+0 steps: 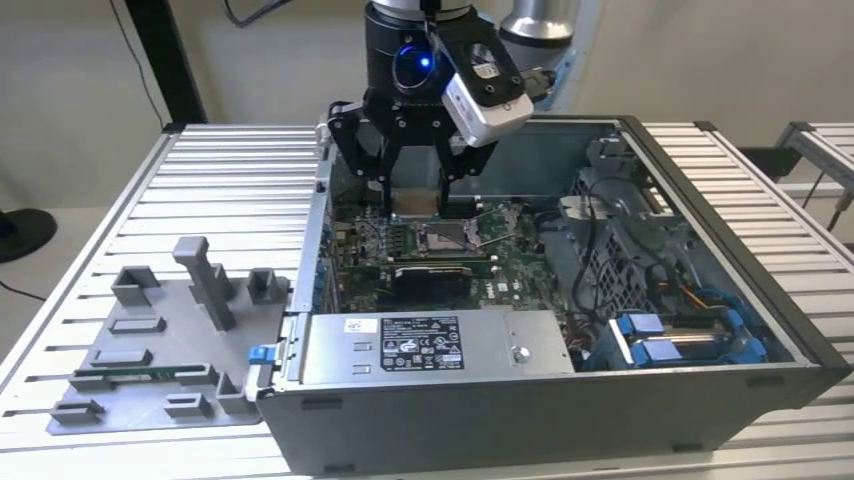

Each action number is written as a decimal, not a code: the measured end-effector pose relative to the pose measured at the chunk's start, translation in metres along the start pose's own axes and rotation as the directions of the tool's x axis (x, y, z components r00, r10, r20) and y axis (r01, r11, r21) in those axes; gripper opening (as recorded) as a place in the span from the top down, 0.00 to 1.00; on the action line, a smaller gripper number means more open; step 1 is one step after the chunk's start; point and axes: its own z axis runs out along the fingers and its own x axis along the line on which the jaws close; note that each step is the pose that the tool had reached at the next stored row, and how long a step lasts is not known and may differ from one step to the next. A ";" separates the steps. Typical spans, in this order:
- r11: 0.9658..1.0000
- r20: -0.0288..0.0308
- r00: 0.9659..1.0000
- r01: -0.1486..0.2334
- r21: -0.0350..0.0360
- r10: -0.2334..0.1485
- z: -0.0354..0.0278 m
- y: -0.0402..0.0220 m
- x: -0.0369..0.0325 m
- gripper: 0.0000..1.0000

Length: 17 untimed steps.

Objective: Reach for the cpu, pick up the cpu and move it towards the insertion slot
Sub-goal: 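Pick up the cpu and move it towards the insertion slot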

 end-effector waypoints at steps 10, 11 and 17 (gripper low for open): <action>1.000 0.000 1.000 0.000 0.000 0.000 0.0001 0.0002 -0.0241 1.00; 1.000 0.000 1.000 0.000 0.000 0.000 0.0001 0.0002 -0.0267 1.00; 1.000 0.000 1.000 0.000 0.000 0.000 0.0002 0.0003 -0.0420 1.00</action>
